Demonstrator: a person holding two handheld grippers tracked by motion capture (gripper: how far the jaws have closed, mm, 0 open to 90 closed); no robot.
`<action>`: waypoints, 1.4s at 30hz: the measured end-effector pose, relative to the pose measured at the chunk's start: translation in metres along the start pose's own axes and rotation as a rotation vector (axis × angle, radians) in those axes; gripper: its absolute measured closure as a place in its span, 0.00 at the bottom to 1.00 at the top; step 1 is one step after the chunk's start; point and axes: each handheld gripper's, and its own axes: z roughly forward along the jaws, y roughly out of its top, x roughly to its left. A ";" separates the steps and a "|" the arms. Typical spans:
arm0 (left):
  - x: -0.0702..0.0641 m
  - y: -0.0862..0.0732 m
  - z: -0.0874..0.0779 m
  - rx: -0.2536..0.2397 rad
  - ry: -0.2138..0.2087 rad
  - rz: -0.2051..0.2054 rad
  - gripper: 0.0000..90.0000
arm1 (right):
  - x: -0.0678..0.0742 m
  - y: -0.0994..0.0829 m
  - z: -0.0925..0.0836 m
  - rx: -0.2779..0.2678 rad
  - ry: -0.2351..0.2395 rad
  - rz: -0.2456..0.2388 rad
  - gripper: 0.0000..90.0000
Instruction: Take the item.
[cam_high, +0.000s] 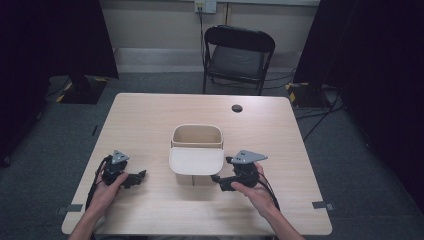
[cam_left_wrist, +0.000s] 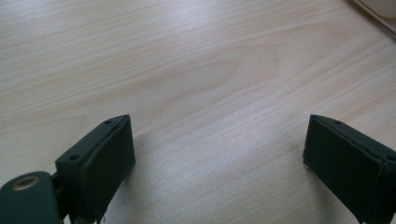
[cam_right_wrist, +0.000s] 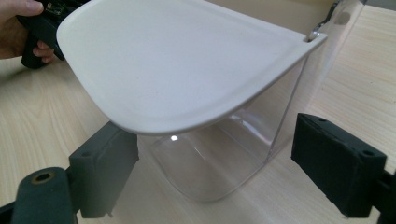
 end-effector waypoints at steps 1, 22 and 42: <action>0.000 0.000 0.000 0.000 0.000 -0.001 0.09 | 0.000 0.000 0.000 -0.001 -0.001 -0.001 0.16; 0.000 0.000 0.000 0.000 0.000 0.000 0.09 | 0.001 0.001 -0.002 -0.018 0.000 0.001 0.18; 0.000 0.000 0.000 0.000 0.001 0.000 0.09 | 0.000 0.007 -0.009 -0.050 -0.011 0.001 0.21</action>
